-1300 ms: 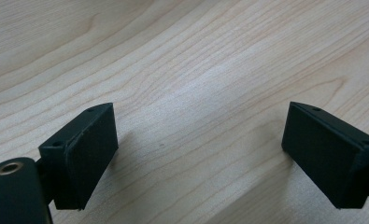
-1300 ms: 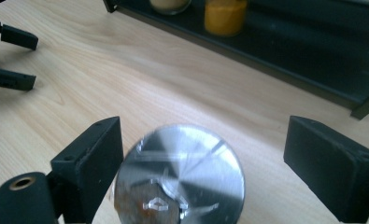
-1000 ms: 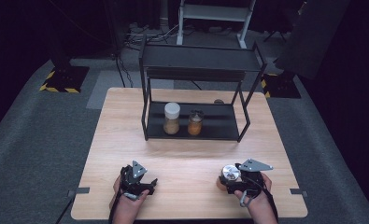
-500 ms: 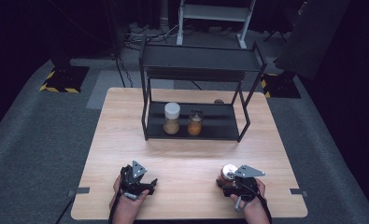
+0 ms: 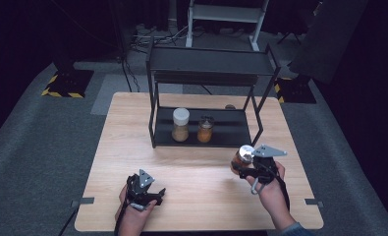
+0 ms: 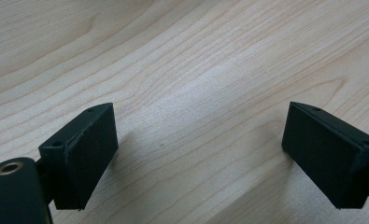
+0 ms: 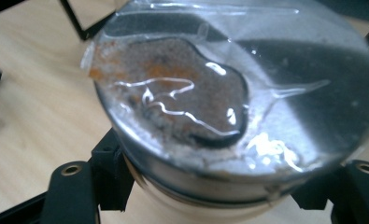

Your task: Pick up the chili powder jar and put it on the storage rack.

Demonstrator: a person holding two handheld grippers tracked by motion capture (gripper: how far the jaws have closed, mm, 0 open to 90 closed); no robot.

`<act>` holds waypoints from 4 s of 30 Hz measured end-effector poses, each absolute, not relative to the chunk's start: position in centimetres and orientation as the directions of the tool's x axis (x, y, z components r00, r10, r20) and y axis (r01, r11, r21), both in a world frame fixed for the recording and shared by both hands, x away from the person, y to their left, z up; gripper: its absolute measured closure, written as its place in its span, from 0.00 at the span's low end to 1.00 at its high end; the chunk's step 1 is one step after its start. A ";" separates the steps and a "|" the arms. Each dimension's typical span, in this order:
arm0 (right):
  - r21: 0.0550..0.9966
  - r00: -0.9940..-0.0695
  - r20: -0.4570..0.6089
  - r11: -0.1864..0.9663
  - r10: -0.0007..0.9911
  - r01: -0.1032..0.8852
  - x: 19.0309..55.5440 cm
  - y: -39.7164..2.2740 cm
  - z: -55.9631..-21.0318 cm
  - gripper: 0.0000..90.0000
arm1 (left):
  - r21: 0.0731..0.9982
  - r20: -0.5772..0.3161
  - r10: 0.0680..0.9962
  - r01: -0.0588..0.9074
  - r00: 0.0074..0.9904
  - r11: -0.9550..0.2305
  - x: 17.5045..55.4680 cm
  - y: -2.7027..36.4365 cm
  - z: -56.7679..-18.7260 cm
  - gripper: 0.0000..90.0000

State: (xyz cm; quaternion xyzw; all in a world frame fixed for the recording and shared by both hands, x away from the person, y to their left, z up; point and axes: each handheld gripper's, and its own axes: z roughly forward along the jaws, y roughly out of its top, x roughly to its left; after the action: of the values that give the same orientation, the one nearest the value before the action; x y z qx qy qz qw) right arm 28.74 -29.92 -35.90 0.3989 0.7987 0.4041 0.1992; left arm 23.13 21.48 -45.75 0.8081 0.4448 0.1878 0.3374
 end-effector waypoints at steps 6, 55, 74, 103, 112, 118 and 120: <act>0.814 -0.587 -0.006 0.345 0.810 0.468 32.5 -28.8 -33.6 0.34 | 0.713 0.006 0.845 0.590 0.535 -0.378 23.1 21.5 -45.8 0.12; 0.829 -0.560 -0.022 0.328 0.828 0.452 36.0 -28.1 -35.3 0.20 | 0.710 0.000 0.843 0.594 0.538 -0.379 23.3 21.5 -45.7 0.12; 0.832 -0.596 -0.026 0.348 0.803 0.432 28.4 -31.0 -39.1 0.20 | 0.709 -0.004 0.843 0.596 0.538 -0.376 23.3 21.5 -45.7 0.12; 0.739 -0.590 -0.006 0.401 0.807 0.541 26.8 -32.4 -45.8 0.14 | 0.709 -0.008 0.844 0.598 0.536 -0.373 23.3 21.6 -45.7 0.12; 0.739 -0.587 -0.008 0.400 0.809 0.541 26.7 -32.4 -45.8 0.14 | 0.710 -0.003 0.844 0.596 0.536 -0.376 23.3 21.5 -45.7 0.12; 0.739 -0.587 -0.008 0.400 0.810 0.541 26.7 -32.3 -45.8 0.14 | 0.710 -0.001 0.844 0.595 0.536 -0.377 23.2 21.5 -45.7 0.12; 0.739 -0.586 -0.008 0.400 0.810 0.542 26.6 -32.3 -45.8 0.14 | 0.710 0.000 0.844 0.594 0.536 -0.377 23.2 21.5 -45.7 0.12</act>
State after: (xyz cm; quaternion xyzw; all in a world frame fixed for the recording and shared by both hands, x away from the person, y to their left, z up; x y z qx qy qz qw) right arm 26.64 -32.34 -45.81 0.4144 0.8154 0.3583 0.1871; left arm 23.23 21.47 -45.73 0.8089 0.4445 0.1853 0.3373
